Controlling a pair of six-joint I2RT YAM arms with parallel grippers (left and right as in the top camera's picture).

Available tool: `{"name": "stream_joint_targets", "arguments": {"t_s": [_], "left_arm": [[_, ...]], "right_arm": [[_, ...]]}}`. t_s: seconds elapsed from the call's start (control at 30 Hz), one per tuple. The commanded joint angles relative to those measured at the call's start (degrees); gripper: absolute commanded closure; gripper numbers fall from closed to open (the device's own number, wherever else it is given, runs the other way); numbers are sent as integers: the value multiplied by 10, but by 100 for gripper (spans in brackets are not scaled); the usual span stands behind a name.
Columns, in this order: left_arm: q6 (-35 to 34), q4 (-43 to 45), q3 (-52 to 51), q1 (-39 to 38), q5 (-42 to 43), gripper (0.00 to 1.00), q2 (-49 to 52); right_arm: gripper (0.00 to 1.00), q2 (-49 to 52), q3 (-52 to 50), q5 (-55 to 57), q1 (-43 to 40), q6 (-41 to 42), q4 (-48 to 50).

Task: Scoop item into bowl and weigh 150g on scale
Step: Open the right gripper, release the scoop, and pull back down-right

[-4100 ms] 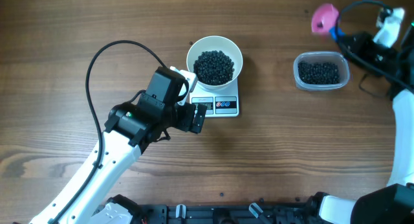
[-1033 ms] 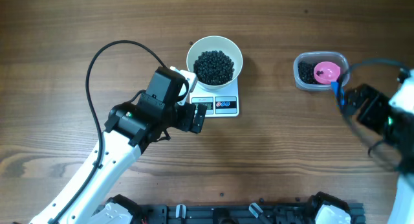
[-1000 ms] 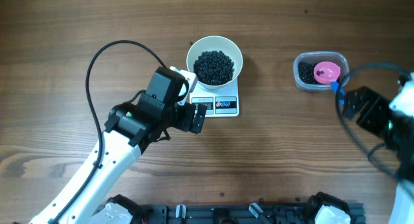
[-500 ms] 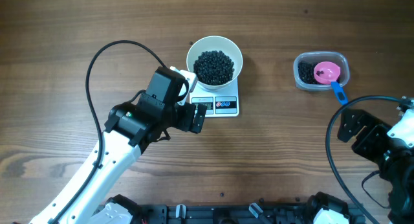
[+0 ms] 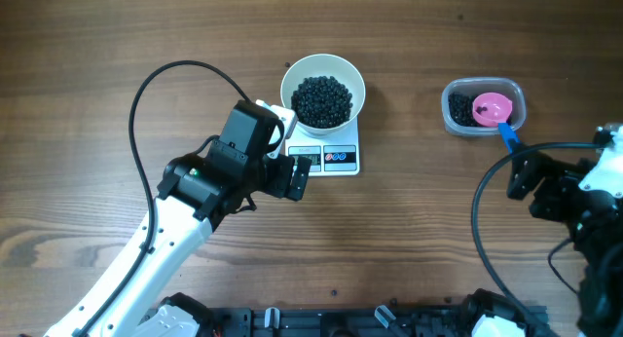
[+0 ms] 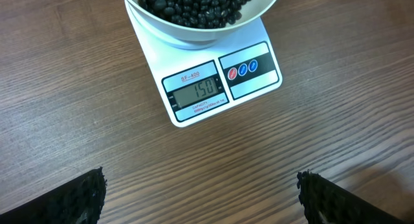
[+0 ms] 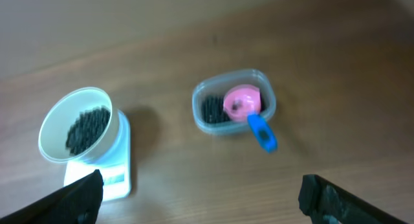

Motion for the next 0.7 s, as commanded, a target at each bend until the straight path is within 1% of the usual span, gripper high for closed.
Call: {"name": "stream_joint_targets", "arguments": {"t_s": [0.0,0.17,0.3,0.37,0.5,0.67], "left_arm": [[13,0,11,2,5,0,-4],[13,0,11,2,5,0,-4],[13,0,11,2,5,0,-4],[13,0,11,2,5,0,-4],[13,0,11,2,5,0,-4],[13,0,11,2,5,0,-4]], "right_arm": [[0,-64,-78,-9,14,-15,85],[0,-162,-202,-18,29,-14,228],[0,-229,-297,-20,49,-12,318],[0,-259,-348,-20,56,4,363],[0,-306,-443,-20,67,39,451],[0,-348,-542,-19,95,45,543]]}}
